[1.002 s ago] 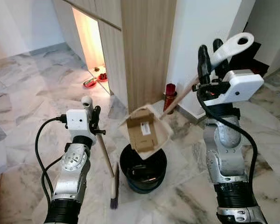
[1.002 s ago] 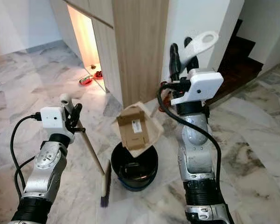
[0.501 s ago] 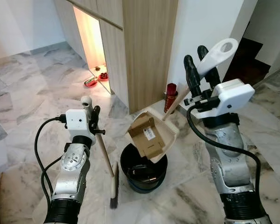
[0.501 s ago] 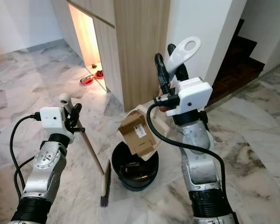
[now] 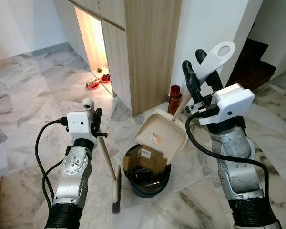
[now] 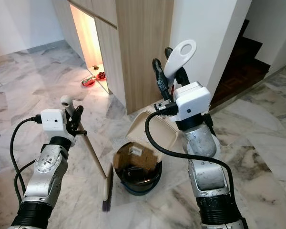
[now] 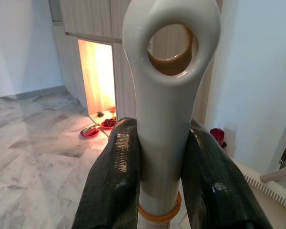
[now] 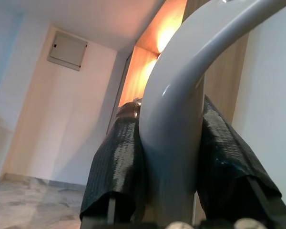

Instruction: Sweep floor

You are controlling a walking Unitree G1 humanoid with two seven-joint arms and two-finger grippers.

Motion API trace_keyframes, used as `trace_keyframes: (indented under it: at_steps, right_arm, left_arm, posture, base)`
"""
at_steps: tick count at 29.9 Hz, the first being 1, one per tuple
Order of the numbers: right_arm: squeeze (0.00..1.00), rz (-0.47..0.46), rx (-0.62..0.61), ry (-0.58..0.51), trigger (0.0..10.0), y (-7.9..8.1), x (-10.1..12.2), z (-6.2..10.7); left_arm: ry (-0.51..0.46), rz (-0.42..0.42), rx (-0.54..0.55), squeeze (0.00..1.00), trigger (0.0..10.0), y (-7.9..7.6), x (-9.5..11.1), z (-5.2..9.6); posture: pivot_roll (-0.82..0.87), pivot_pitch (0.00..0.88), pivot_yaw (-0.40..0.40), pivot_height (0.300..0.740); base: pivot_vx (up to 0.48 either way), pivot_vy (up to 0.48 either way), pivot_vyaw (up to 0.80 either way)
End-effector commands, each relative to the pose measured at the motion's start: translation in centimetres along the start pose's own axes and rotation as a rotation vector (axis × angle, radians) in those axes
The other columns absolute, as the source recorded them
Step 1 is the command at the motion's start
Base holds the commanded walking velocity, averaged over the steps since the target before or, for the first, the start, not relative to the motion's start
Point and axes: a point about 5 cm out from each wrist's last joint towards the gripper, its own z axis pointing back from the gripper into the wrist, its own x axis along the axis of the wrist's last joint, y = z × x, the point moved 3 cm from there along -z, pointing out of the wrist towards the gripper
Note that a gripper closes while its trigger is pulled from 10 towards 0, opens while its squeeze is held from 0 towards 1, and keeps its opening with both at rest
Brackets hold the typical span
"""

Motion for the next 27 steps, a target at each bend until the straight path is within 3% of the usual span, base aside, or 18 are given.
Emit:
trace_keyframes:
  at_steps: [1, 2, 6, 7, 8, 10, 17, 22, 25, 27]
  right_arm:
    - [0.00, 0.058, -0.006, -0.069, 10.0, -0.1, 1.7, -0.7]
    - [0.00, 0.078, -0.018, -0.055, 10.0, -0.3, 1.5, -0.7]
    - [0.00, 0.113, -0.232, 0.058, 10.0, -3.7, -0.7, 0.0]
    - [0.00, 0.113, -0.232, 0.058, 10.0, -3.7, -0.7, 0.0]
    - [0.00, 0.122, -0.344, 0.092, 10.0, -5.6, -1.2, 0.5]
    - [0.00, 0.128, -0.456, 0.119, 10.0, -7.5, -1.5, 1.3]
    - [0.00, 0.161, -0.610, 0.213, 10.0, -9.7, -3.0, 3.4]
    - [0.00, 0.092, -0.704, 0.323, 10.0, -10.4, -5.4, 5.8]
    - [0.00, -0.032, -0.793, 0.383, 10.0, -10.7, -7.2, 7.5]
    - [0.00, -0.023, -0.800, 0.399, 10.0, -10.8, -7.5, 7.9]
  left_arm:
    - [-0.048, 0.003, -0.002, 0.00, 10.0, 0.1, 1.4, -0.5]
    - [-0.048, 0.003, -0.002, 0.00, 10.0, 0.0, 1.4, -0.5]
    - [-0.047, 0.003, -0.003, 0.00, 10.0, 0.0, 1.4, -0.5]
    - [-0.047, 0.003, -0.003, 0.00, 10.0, 0.0, 1.4, -0.5]
    - [-0.047, 0.002, -0.001, 0.00, 10.0, 0.1, 1.4, -0.5]
    - [-0.046, 0.000, 0.000, 0.00, 10.0, 0.2, 1.4, -0.5]
    - [-0.043, -0.001, 0.000, 0.00, 10.0, 0.2, 1.3, -0.4]
    - [-0.039, -0.002, 0.000, 0.00, 10.0, 0.2, 1.1, -0.3]
    - [-0.028, -0.004, -0.002, 0.00, 10.0, 0.3, 0.9, -0.1]
    - [-0.027, -0.005, -0.003, 0.00, 10.0, 0.4, 0.8, 0.0]
  posture:
    - [-0.04, 0.000, 0.028, 0.740]
    - [-0.04, 0.000, 0.028, 0.740]
    - [-0.04, 0.000, 0.025, 0.740]
    - [-0.04, 0.000, 0.025, 0.740]
    - [-0.04, 0.000, 0.025, 0.740]
    - [-0.04, 0.000, 0.025, 0.740]
    - [-0.05, 0.000, 0.027, 0.740]
    - [-0.05, 0.000, 0.029, 0.740]
    - [-0.05, 0.000, 0.031, 0.740]
    - [-0.05, 0.000, 0.031, 0.740]
  base:
    - [0.000, 0.000, 0.00]
    - [0.000, 0.000, 0.00]
    - [0.000, 0.000, 0.00]
    - [0.000, 0.000, 0.00]
    - [0.000, 0.000, 0.00]
    - [0.000, 0.000, 0.00]
    - [0.000, 0.000, 0.00]
    - [0.000, 0.000, 0.00]
    - [0.000, 0.000, 0.00]
    - [0.000, 0.000, 0.00]
